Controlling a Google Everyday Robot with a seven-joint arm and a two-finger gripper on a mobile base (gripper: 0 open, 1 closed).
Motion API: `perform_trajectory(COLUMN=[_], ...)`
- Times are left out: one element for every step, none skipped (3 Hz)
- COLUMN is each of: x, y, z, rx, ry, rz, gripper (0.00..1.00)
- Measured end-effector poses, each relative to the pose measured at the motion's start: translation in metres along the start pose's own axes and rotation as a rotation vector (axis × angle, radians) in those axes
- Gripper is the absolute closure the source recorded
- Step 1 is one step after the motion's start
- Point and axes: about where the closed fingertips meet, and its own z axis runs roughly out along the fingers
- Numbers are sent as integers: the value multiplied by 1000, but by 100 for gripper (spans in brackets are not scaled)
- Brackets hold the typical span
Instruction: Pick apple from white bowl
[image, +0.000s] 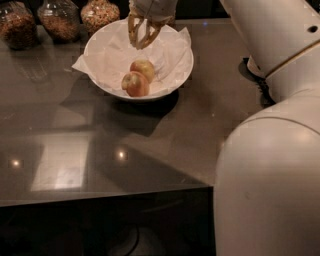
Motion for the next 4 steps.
perform_trajectory(x=[3, 5, 6, 7], y=[-8, -11, -10, 0], z=[-15, -22, -23, -12], rx=[24, 32, 36, 24], ry=[9, 12, 7, -8], rz=[26, 52, 71, 105], gripper=[81, 57, 34, 13])
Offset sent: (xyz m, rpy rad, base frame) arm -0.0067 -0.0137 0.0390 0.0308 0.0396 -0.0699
